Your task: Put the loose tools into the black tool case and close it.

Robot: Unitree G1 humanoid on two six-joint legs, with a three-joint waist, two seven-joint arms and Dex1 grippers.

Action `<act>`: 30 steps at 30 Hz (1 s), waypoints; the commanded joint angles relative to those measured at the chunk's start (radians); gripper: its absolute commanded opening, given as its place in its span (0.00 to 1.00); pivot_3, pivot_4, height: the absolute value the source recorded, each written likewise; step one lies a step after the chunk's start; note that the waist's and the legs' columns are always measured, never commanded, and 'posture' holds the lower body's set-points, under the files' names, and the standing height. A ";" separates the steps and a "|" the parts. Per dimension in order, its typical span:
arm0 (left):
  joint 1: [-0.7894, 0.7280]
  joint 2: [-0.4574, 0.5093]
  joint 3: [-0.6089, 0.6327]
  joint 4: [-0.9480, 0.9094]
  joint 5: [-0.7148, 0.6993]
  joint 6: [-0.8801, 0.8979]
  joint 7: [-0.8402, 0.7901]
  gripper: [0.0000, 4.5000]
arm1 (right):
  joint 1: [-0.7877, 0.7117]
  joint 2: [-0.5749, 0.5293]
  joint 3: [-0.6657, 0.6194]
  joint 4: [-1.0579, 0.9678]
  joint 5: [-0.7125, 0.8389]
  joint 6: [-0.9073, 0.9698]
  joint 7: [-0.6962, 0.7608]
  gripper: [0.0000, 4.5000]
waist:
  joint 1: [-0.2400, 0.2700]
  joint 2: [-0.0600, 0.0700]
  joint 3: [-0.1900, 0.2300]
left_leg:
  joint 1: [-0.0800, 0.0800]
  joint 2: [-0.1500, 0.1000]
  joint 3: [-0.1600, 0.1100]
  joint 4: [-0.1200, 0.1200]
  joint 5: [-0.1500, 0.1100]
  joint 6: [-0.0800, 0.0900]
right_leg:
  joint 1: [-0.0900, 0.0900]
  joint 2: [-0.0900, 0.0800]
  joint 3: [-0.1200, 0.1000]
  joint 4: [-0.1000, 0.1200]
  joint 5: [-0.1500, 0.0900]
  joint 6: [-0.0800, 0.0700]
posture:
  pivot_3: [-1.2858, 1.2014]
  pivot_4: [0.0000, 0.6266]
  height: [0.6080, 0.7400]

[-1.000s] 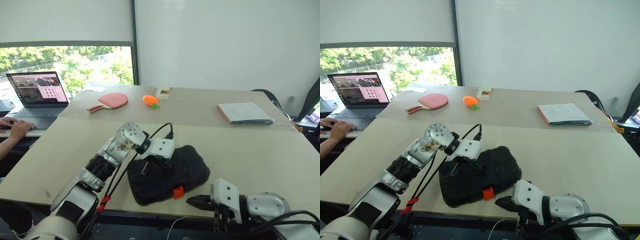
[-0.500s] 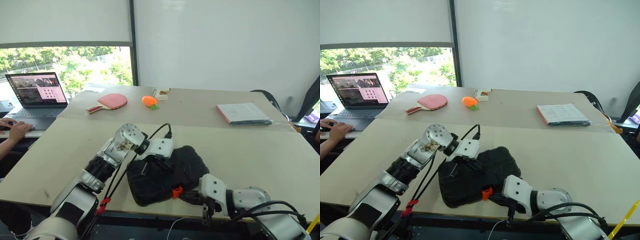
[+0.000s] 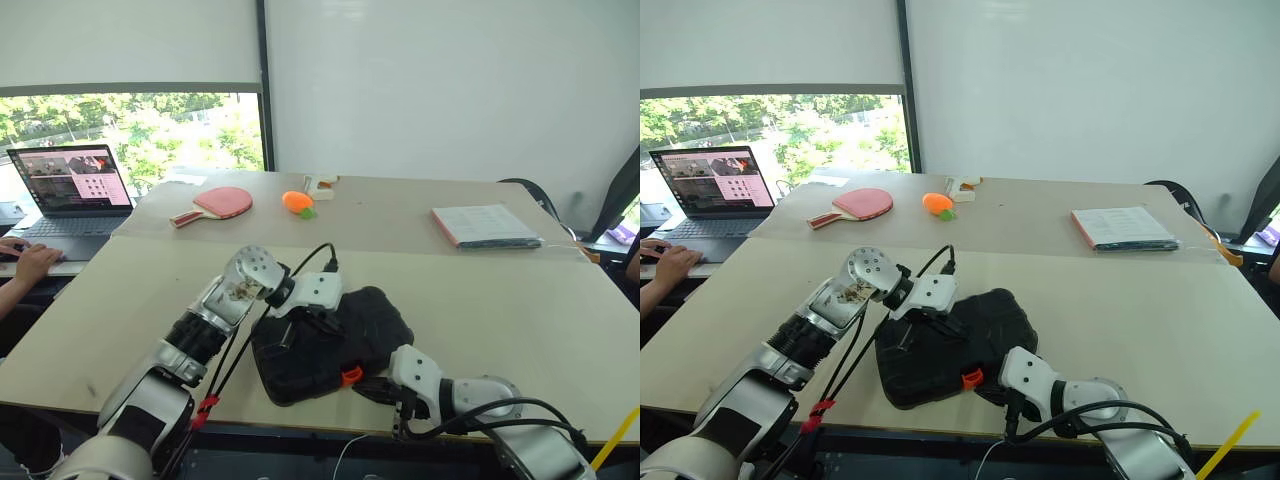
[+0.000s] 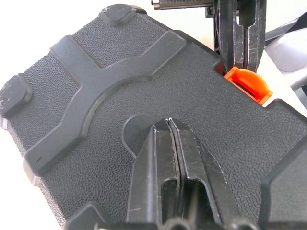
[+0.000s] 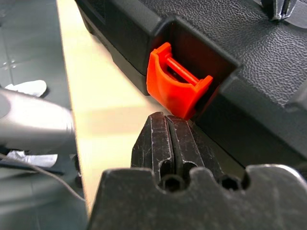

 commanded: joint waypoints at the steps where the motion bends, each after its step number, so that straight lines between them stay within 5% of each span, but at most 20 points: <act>1: 0.046 -0.003 -0.067 0.040 0.054 0.012 -0.007 0.01 | -0.043 0.033 -0.056 -0.018 -0.007 -0.021 -0.069 0.00 | 0.000 0.000 0.000 | 0.000 0.000 0.000 0.000 0.000 0.000 | 0.000 0.000 0.000 0.000 0.000 0.000 | 0.52 0.24 0.98; 8: 0.033 -0.006 0.014 0.071 0.006 0.057 0.031 0.01 | 0.060 -0.051 -0.135 -0.135 0.089 0.036 0.018 0.00 | 0.006 0.000 0.000 | -0.001 0.000 -0.001 0.000 0.000 0.000 | -0.001 -0.001 0.000 0.000 0.000 0.000 | 0.52 0.24 0.98; 14: -0.036 0.075 0.221 0.044 -0.168 0.264 0.010 0.40 | 0.194 -0.204 -0.514 -0.244 0.379 0.145 0.172 0.46 | -0.003 0.001 0.003 | -0.011 0.000 -0.006 -0.001 0.000 0.000 | -0.010 0.000 0.000 0.000 0.000 0.001 | 0.52 0.24 0.98; 21: 0.091 0.368 0.393 -0.130 -0.290 0.381 -0.075 0.97 | 0.197 -0.381 -0.845 -0.083 0.548 0.209 0.353 0.99 | -0.012 0.002 0.006 | -0.022 -0.001 -0.009 -0.002 -0.001 0.001 | -0.023 0.000 0.000 0.003 0.004 -0.007 | 0.52 0.24 0.98; 26: 0.331 0.567 0.603 -0.325 -0.419 0.528 -0.071 0.99 | 0.169 -0.471 -0.874 0.064 0.535 0.171 0.474 1.00 | -0.003 0.002 0.010 | -0.022 0.000 -0.008 -0.004 -0.001 0.001 | -0.023 -0.002 0.000 0.000 0.003 -0.007 | 0.52 0.24 0.98; 30: 0.538 0.639 0.772 -0.468 -0.482 0.565 -0.037 0.99 | 0.124 -0.499 -0.839 0.116 0.528 0.146 0.510 1.00 | 0.006 0.001 0.012 | -0.022 0.002 -0.008 -0.004 -0.001 0.001 | -0.024 -0.002 -0.001 0.000 0.003 -0.008 | 0.52 0.24 0.98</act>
